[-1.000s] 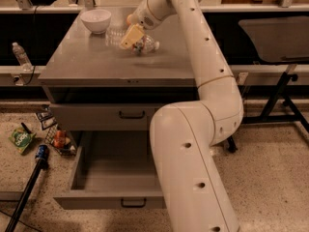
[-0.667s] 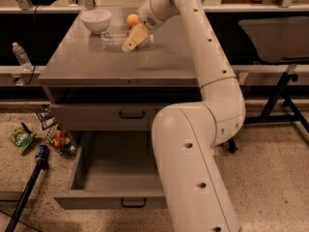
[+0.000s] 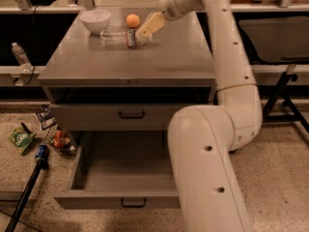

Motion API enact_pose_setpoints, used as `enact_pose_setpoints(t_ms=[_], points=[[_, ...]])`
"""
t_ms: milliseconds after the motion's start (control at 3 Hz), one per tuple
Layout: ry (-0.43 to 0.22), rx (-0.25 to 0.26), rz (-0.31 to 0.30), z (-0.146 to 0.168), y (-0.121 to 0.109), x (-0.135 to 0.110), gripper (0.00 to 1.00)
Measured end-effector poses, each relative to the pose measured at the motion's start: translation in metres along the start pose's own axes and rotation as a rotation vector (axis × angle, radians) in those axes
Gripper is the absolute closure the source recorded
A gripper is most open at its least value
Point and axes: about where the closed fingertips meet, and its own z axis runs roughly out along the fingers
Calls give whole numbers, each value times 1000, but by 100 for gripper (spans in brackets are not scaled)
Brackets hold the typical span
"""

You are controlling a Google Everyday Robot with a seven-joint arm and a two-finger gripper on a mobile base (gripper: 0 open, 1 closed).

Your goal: Pick water bottle from middle drawer and place on counter

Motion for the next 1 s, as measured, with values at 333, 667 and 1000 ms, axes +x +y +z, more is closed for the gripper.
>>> enact_pose_setpoints(t_ms=[333,667,1000], points=[[-64,76,14,-49,-22,0,0],[-20,128,89,-87,-27,39,0],[-40,140,75,-88,-28,31,0]])
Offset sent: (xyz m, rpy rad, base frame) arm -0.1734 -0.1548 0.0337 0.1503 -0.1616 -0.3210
